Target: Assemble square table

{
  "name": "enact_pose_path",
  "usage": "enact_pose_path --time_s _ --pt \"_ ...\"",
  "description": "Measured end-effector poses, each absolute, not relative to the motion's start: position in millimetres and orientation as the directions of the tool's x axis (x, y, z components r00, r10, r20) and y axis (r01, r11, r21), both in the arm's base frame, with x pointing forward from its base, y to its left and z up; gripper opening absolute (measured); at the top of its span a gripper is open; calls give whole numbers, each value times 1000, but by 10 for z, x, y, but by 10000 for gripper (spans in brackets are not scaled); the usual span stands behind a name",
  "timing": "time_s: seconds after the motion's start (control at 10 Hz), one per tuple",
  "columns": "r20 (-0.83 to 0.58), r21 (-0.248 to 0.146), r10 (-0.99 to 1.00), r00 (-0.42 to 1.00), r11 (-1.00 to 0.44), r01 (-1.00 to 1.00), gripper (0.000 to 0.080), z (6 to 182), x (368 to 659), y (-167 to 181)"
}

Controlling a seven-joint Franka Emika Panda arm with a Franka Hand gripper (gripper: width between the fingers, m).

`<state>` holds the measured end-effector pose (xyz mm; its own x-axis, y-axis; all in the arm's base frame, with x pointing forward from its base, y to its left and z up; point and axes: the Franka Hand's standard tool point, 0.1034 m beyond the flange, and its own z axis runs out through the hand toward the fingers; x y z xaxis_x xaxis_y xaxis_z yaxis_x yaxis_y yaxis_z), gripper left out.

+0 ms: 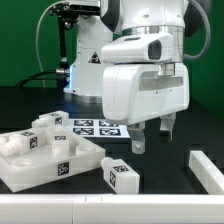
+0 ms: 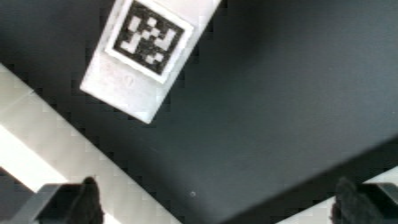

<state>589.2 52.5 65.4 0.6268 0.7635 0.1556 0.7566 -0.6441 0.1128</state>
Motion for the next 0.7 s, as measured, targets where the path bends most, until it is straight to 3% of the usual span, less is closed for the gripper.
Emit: enact_pose_path --time_s 0.4,0.7 --pt "150 110 759 634 -650 752 650 649 5890 482" --pt "112 100 701 704 -713 694 650 588 5901 32"
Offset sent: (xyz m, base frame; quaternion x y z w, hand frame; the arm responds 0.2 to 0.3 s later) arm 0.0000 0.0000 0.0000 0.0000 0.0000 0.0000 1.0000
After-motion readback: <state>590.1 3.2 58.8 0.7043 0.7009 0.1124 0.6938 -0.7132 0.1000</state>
